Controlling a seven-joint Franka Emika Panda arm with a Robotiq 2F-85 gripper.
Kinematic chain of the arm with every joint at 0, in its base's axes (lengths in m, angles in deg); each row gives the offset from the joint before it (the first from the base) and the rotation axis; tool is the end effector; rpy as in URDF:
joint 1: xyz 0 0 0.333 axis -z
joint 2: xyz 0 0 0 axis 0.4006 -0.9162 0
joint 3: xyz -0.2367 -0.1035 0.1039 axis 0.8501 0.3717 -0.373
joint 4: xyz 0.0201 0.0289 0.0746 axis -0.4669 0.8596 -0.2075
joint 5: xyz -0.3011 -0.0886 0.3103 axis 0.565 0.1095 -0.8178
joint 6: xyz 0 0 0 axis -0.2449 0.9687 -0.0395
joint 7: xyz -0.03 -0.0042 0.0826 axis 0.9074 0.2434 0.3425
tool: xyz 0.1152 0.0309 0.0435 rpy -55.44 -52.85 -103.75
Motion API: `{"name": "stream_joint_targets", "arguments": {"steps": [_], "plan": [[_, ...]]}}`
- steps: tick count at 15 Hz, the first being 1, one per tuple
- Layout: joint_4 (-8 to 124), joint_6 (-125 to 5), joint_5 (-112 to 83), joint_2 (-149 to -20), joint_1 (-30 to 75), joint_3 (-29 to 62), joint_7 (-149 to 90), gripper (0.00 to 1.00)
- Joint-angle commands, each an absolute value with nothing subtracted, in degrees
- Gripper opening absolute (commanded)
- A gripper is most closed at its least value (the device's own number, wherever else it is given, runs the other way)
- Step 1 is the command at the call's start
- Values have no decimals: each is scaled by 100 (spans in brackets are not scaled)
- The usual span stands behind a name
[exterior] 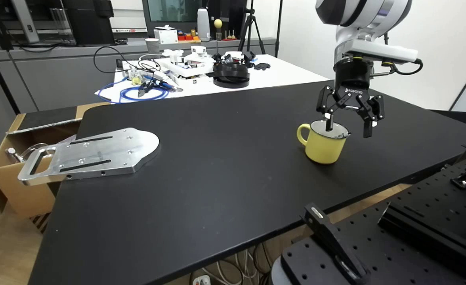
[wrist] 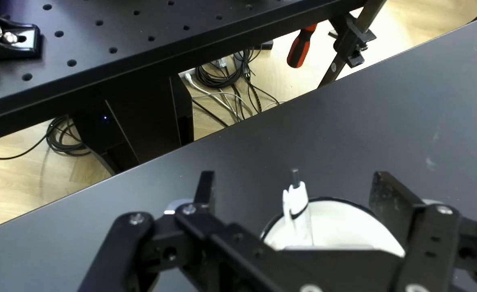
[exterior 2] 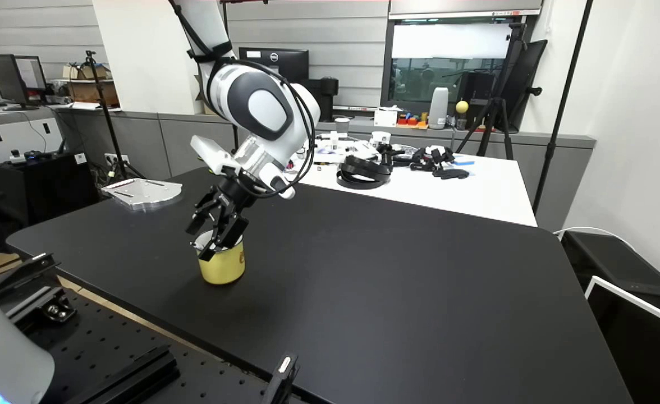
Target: Pick the pen from the cup and put it on the table
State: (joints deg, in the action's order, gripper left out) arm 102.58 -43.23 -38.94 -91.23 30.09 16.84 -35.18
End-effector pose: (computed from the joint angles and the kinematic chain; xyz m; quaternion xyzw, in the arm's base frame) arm 0.3939 -0.0519 0.0255 -0.9042 0.2210 0.3359 0.1437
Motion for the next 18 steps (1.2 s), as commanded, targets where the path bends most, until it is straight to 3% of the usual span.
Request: {"name": "stream_joint_targets", "arguments": {"steps": [1,10,13,18], "plan": [[10270,-4466,-4028,-9221,3090,1626,-3595,67],[10280,-4534,-4089,-9213,3081,1581,-3649,5],[10275,-4492,-4149,-9183,3077,1555,-3694,1],[10196,-4338,-4198,-9118,3098,1525,-3716,3]]}}
